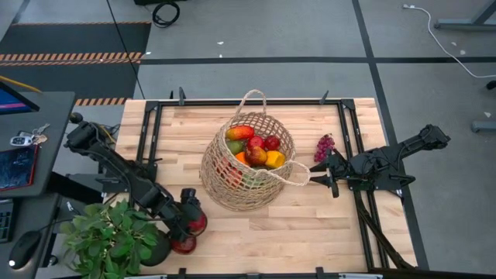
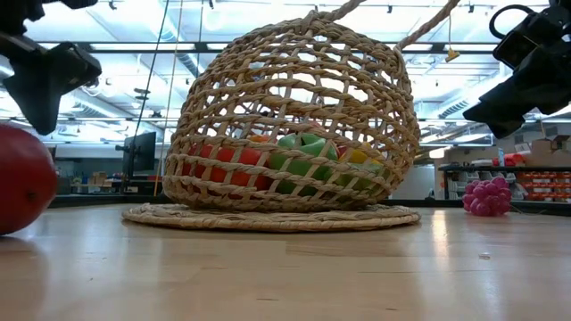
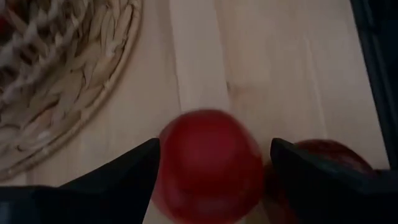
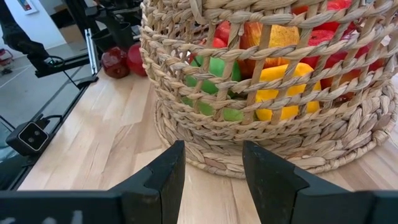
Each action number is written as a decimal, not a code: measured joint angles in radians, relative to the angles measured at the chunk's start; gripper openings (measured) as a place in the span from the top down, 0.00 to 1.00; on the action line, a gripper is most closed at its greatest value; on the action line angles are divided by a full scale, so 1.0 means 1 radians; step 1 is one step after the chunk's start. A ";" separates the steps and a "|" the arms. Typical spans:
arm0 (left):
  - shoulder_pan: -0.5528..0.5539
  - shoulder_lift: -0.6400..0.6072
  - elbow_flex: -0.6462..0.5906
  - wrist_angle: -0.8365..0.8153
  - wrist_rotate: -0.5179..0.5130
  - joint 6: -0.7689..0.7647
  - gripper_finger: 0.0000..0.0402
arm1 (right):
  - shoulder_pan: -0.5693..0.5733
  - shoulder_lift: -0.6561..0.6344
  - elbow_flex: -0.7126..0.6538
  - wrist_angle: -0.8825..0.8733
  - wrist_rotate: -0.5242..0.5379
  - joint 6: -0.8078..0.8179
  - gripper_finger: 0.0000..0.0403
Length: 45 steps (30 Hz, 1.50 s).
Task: Build produce basket
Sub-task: Put the pomegranate into the basket
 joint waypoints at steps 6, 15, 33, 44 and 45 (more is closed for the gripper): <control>-0.008 -0.001 -0.048 0.015 0.000 -0.006 0.22 | 0.000 0.000 0.000 0.000 0.000 0.000 0.59; -0.028 -0.002 -0.064 0.023 -0.013 0.039 0.22 | 0.000 0.000 0.000 0.000 0.000 0.000 0.59; -0.019 -0.001 -0.065 0.031 -0.011 0.048 0.35 | 0.000 0.000 0.000 0.000 0.000 0.000 0.59; -0.019 0.001 -0.046 0.017 -0.011 0.135 0.36 | 0.000 0.000 0.000 0.000 0.000 0.000 0.59; -0.019 0.001 -0.042 0.014 -0.020 0.147 0.36 | 0.000 0.000 0.000 0.000 0.000 0.000 0.59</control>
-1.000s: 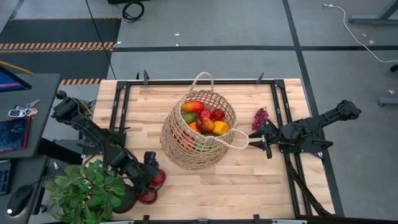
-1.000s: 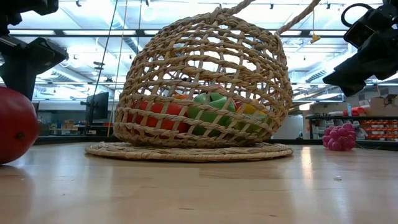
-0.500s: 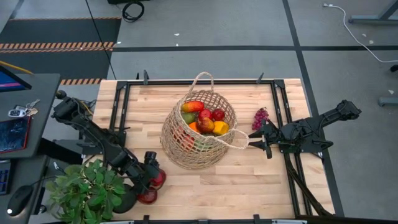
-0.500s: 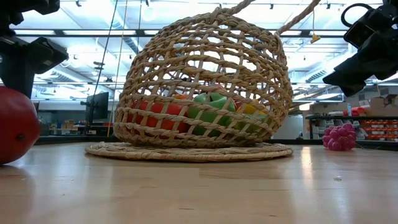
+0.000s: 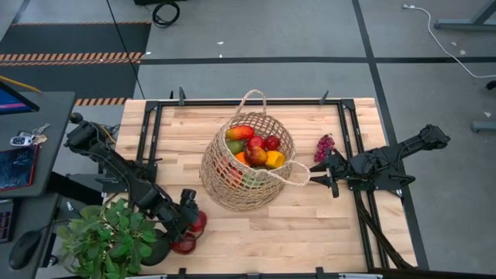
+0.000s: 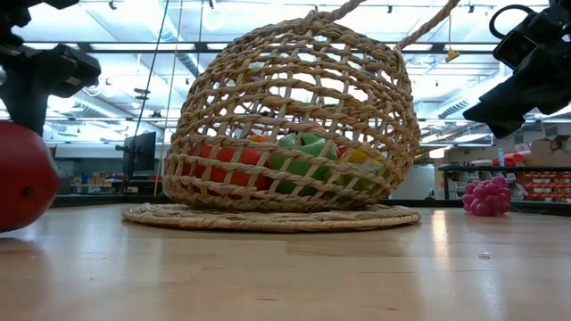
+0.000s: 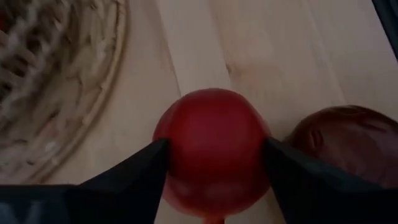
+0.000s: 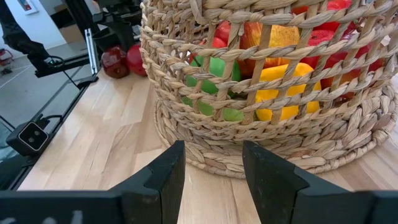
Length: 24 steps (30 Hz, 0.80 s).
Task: Build produce basket
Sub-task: Put the pomegranate into the basket
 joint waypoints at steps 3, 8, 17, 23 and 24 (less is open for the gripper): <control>0.001 0.001 0.012 -0.007 -0.025 0.020 0.36 | 0.000 0.000 0.000 0.000 0.000 0.000 0.59; 0.016 -0.001 0.016 -0.038 -0.030 0.025 0.39 | 0.000 0.000 0.000 0.000 0.000 0.000 0.59; 0.049 -0.001 0.018 -0.084 -0.155 0.051 0.43 | 0.000 0.000 0.000 0.000 0.000 0.000 0.59; 0.079 0.000 0.017 -0.132 -0.213 0.034 0.43 | 0.000 0.000 0.000 0.000 0.000 0.000 0.59; 0.079 0.000 0.017 -0.131 -0.213 0.023 0.43 | 0.000 0.000 0.000 0.000 0.000 0.000 0.59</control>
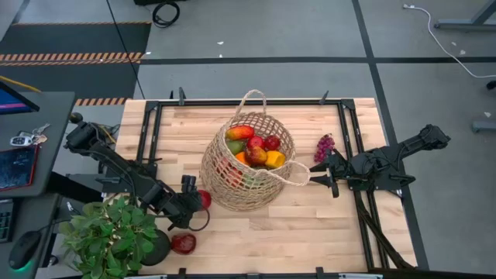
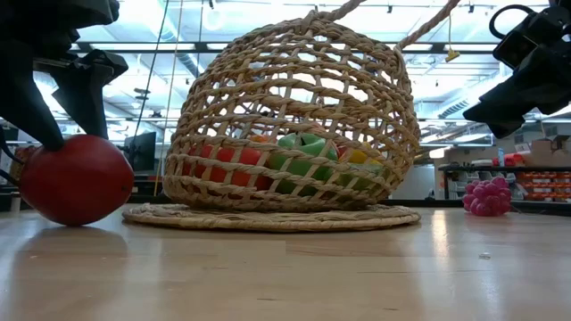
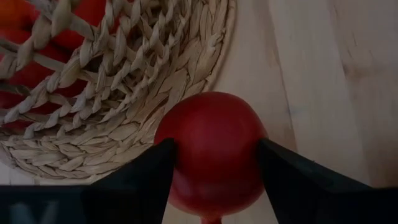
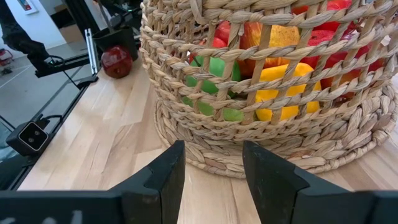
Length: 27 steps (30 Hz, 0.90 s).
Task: Build produce basket
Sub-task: Put the pomegranate into the basket
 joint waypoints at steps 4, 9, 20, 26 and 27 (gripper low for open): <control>0.000 0.000 0.000 0.004 -0.004 -0.034 0.42 | 0.000 0.000 0.000 0.000 0.000 0.000 0.59; 0.000 0.000 0.000 0.003 0.001 -0.105 0.31 | 0.000 0.000 0.000 0.000 0.000 0.000 0.59; 0.017 0.000 -0.016 0.013 0.016 -0.110 0.02 | 0.000 0.000 0.000 0.000 0.000 0.000 0.59; 0.058 0.000 -0.024 0.016 0.013 -0.105 0.02 | 0.000 0.000 0.000 0.000 0.000 0.000 0.59; 0.062 0.000 -0.024 0.014 0.013 -0.104 0.02 | 0.000 0.000 0.000 0.000 0.000 0.000 0.59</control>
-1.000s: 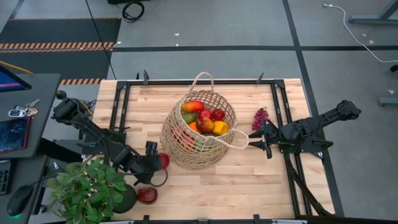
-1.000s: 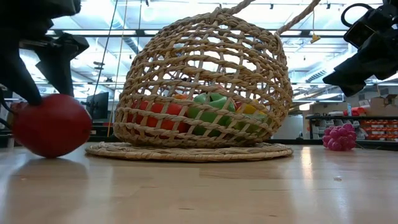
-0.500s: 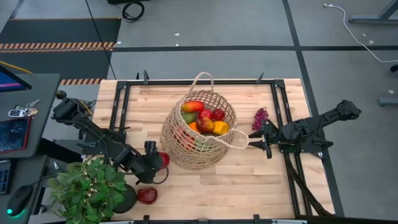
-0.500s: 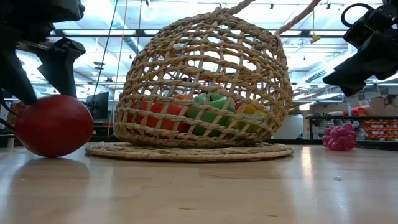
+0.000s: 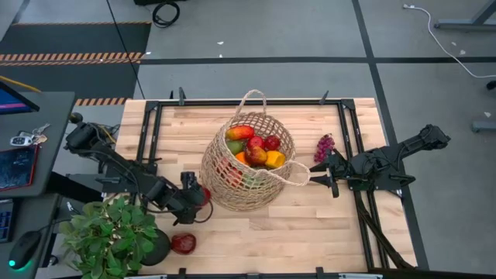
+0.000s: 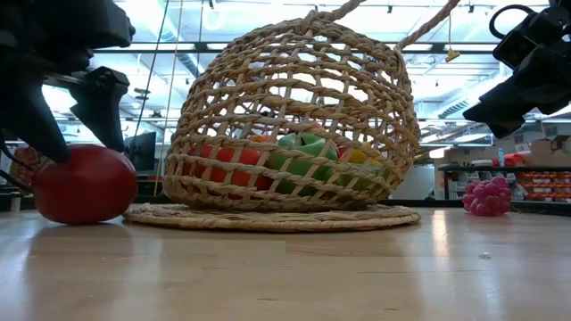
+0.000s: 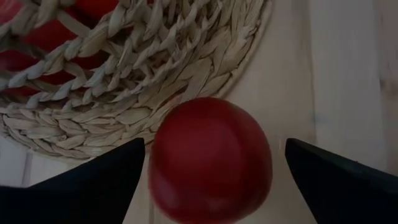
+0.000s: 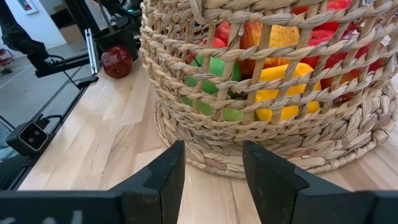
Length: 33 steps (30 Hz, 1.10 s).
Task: Build produce basket
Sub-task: Put the pomegranate into the basket
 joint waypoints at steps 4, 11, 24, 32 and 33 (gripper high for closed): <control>0.004 0.000 0.000 -0.008 0.000 0.007 0.02 | 0.000 0.000 0.000 0.000 0.000 0.000 0.59; 0.004 0.000 0.000 -0.010 0.000 0.008 0.02 | 0.000 0.000 0.000 0.000 0.000 0.000 0.59; 0.009 0.129 0.005 0.005 -0.022 0.074 0.02 | 0.000 0.000 0.000 0.000 0.000 0.000 0.59; 0.010 0.130 0.004 -0.008 -0.013 0.073 0.03 | 0.000 0.000 0.000 0.000 0.000 0.000 0.59; 0.010 0.130 0.004 -0.008 -0.012 0.074 0.03 | 0.000 0.000 0.000 0.000 0.000 0.000 0.59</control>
